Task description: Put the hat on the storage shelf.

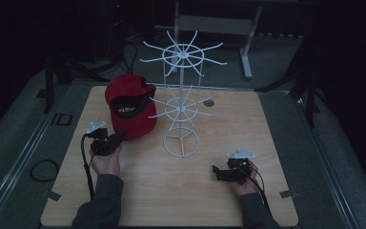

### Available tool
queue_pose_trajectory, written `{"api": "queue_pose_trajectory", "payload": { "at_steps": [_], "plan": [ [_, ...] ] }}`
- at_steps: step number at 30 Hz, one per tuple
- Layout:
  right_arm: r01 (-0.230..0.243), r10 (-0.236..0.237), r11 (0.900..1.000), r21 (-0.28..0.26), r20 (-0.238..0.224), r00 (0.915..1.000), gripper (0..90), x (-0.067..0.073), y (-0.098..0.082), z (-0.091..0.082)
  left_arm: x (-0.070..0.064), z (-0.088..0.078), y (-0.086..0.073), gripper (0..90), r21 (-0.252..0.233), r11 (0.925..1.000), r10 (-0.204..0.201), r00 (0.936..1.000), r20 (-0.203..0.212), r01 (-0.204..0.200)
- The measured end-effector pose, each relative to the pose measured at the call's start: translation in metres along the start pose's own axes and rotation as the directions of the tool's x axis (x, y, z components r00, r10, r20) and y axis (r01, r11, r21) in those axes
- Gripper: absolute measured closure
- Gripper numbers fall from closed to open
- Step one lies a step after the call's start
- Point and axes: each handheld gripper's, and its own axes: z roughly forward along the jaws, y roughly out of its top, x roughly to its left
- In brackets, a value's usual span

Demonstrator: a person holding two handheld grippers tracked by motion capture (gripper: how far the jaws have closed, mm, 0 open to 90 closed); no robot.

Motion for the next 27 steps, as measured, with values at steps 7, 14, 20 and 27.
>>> {"api": "queue_pose_trajectory", "payload": {
  "at_steps": [7, 14, 20, 27],
  "plan": [
    [0.0, 0.0, 1.0, 0.0, 0.0, 1.0, 12.5, 0.0, 0.0, 0.0, 0.001, -0.004, 0.003, 85.8, -0.014, 0.9999, 0.003, 1.0, -0.005, -0.003],
    [0.002, -0.002, 1.0, -0.001, -0.001, 1.0, 12.5, 0.0, 0.0, 0.0, 0.001, -0.008, 0.008, 85.8, -0.028, 0.9996, 0.001, 1.0, -0.008, -0.001],
    [0.002, -0.002, 1.0, -0.001, -0.001, 1.0, 12.5, 0.0, 0.0, 0.0, 0.001, -0.012, 0.012, 85.8, -0.038, 0.9993, 0.004, 0.9999, -0.01, -0.004],
    [0.003, -0.003, 1.0, -0.001, -0.001, 1.0, 12.5, 0.0, 0.0, 0.0, 0.001, -0.015, 0.016, 85.8, -0.051, 0.9987, 0.006, 0.9999, -0.01, -0.007]
  ]
}}
